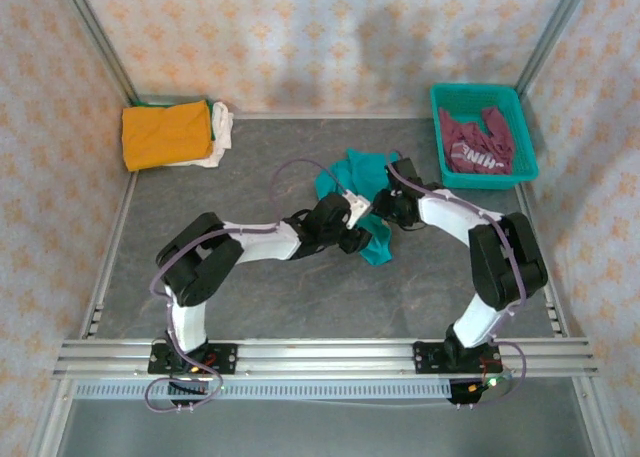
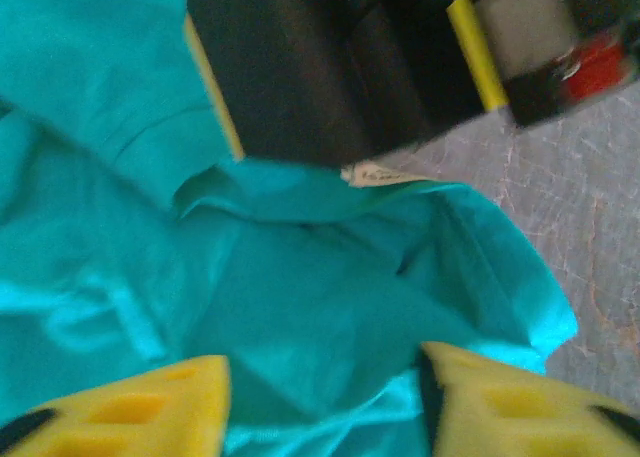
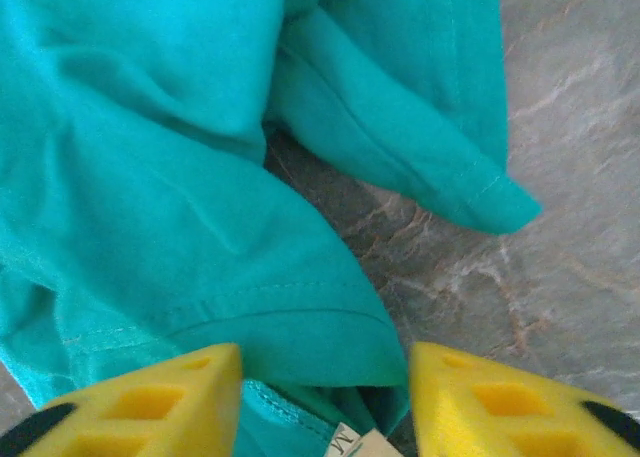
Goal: Fold and stack the t-shirts
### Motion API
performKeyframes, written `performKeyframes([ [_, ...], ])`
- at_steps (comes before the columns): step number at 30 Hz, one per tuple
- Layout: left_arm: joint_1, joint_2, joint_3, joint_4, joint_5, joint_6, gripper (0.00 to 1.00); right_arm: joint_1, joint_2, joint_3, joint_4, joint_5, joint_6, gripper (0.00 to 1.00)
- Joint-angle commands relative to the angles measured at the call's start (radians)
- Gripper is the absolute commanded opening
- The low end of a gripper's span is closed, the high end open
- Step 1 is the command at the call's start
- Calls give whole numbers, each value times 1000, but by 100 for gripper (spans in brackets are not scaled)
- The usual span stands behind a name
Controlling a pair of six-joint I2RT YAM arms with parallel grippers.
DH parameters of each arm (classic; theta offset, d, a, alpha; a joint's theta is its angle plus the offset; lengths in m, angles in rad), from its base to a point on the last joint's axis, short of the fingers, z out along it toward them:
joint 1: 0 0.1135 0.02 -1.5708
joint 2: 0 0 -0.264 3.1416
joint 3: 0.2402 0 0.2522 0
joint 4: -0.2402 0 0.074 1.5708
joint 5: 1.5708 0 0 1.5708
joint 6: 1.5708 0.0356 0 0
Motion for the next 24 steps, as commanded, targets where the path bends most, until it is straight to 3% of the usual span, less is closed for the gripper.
performKeyframes([
  [1,1,26,34,21,8,6,29,-8,12,-24,8,-46,-18,33],
  [5,16,-34,-6,-12,-55,26,0,-24,0,-41,37,-65,-19,11],
  [9,53,-149,-94,-8,-118,29,0,-41,-27,-37,54,-56,-16,0],
  [18,152,-323,-185,-71,-151,37,0,-47,-150,14,18,-85,-19,0],
  [19,152,-330,-179,-80,-130,39,9,-46,-172,15,14,-92,-14,0],
  [20,149,-333,-171,-79,-100,36,36,-45,-195,9,24,-101,-11,0],
  [21,145,-332,-169,-66,-79,24,54,-46,-212,2,35,-110,-9,0],
  [22,138,-321,-165,-43,-48,12,66,-46,-226,-5,46,-112,-8,0],
  [24,109,-273,-153,6,-9,10,75,-45,-231,-19,67,-114,-4,0],
])
